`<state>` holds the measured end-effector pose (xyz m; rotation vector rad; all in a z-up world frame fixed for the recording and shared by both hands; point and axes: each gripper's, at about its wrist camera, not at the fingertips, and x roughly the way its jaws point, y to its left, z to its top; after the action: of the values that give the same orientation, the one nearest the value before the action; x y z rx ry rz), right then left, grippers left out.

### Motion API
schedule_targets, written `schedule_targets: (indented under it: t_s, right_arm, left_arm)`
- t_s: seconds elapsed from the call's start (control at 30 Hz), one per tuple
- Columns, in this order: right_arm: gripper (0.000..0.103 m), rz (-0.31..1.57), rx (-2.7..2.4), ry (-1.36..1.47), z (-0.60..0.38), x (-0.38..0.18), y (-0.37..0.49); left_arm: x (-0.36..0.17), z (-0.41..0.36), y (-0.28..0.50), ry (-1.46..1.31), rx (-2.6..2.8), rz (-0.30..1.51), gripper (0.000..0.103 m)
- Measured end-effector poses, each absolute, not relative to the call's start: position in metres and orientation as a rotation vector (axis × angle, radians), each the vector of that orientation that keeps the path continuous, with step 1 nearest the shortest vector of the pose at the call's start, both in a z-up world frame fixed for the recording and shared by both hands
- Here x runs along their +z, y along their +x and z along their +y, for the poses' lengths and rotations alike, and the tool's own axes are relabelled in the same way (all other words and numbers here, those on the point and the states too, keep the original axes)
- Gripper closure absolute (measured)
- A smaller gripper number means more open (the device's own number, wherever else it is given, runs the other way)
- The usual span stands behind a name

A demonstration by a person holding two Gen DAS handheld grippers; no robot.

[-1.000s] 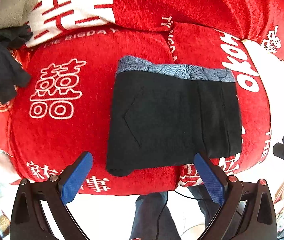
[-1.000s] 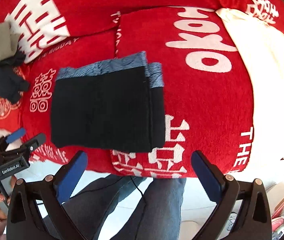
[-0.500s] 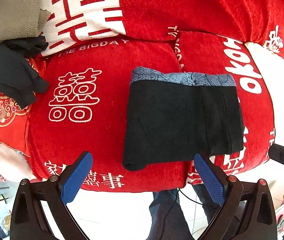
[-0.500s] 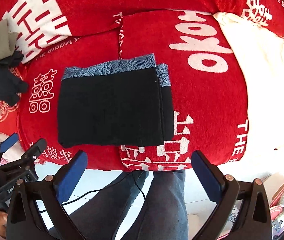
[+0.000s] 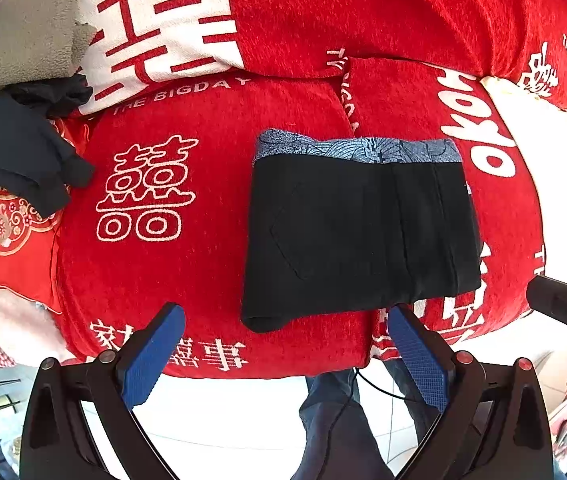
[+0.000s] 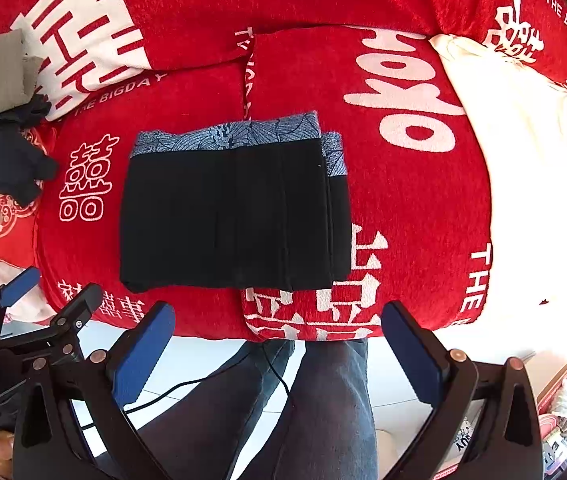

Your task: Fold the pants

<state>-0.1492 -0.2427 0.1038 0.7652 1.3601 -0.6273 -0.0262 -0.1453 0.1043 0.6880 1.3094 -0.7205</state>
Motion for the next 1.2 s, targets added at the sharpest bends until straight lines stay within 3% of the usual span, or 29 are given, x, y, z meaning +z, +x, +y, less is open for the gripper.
schedule_targets:
  t_s: [1.2]
  right_arm:
    - [0.000,1.472,-0.633,0.705,-0.229,0.099,-0.134]
  left_arm:
    - [0.109,-0.140,-0.031,0.609,-0.725,1.270,0.001]
